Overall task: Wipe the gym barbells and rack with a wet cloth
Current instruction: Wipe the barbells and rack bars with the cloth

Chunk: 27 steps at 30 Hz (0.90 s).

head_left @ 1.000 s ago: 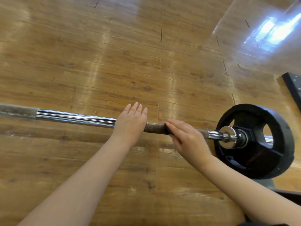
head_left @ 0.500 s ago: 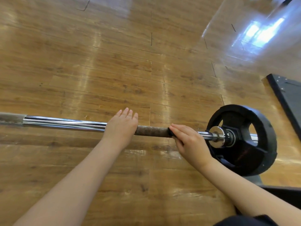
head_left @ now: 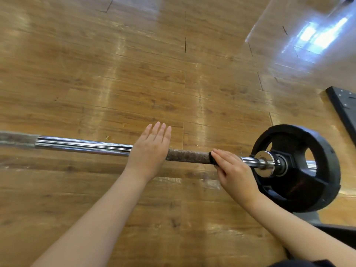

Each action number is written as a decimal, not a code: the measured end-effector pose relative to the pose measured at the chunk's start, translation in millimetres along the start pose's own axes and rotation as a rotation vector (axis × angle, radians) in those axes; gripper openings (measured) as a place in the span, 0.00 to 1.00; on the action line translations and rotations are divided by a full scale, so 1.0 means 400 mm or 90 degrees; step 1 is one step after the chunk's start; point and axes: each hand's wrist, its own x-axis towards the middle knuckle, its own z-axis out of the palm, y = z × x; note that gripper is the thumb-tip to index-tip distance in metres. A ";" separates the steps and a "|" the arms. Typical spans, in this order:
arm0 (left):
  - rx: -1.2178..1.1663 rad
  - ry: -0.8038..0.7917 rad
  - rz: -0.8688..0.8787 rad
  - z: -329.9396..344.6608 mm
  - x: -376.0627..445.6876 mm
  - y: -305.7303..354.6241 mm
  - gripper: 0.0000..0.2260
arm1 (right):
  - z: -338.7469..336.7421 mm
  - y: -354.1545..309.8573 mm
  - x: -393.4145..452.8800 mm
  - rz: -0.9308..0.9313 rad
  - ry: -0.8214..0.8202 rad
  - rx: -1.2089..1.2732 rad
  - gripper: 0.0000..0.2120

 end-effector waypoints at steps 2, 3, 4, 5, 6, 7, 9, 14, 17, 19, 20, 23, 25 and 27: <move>-0.014 0.031 -0.009 0.003 0.005 0.006 0.25 | 0.015 -0.049 0.033 -0.015 0.030 0.030 0.16; -0.017 0.027 -0.016 -0.001 0.006 0.009 0.24 | 0.033 -0.080 0.054 -0.045 0.034 0.044 0.14; -0.011 0.014 -0.024 -0.008 0.004 0.009 0.23 | 0.053 -0.113 0.072 -0.076 0.024 0.053 0.13; -0.001 -0.010 -0.022 -0.014 0.008 0.009 0.24 | 0.071 -0.138 0.084 -0.103 0.008 0.057 0.14; -0.001 -0.048 -0.012 -0.015 0.013 0.009 0.24 | 0.082 -0.147 0.090 -0.120 -0.004 0.059 0.15; -0.005 -0.079 -0.004 -0.019 0.018 0.006 0.25 | 0.084 -0.139 0.089 -0.120 -0.009 0.064 0.16; -0.003 -0.122 0.001 -0.029 0.028 0.004 0.26 | 0.063 -0.083 0.058 -0.074 -0.006 0.061 0.17; -0.008 -0.136 0.002 -0.035 0.029 0.003 0.25 | -0.020 0.027 -0.022 0.020 -0.011 -0.011 0.20; -0.007 -0.121 -0.006 -0.037 0.030 0.003 0.24 | -0.015 -0.025 0.037 -0.015 0.024 0.018 0.12; -0.006 -0.118 -0.009 -0.041 0.027 0.006 0.23 | 0.018 -0.083 0.079 -0.077 0.012 0.038 0.13; -0.008 -0.118 -0.011 -0.042 0.025 0.008 0.23 | 0.036 -0.104 0.088 -0.104 -0.001 0.037 0.14; -0.008 -0.124 -0.014 -0.039 0.021 0.009 0.24 | 0.048 -0.095 0.073 -0.113 -0.035 0.037 0.19; -0.012 -0.111 -0.011 -0.038 0.017 0.007 0.26 | 0.021 -0.040 0.038 -0.073 -0.027 0.015 0.21; -0.010 -0.103 -0.002 -0.035 0.018 0.005 0.27 | -0.013 0.008 0.008 -0.022 -0.032 -0.005 0.23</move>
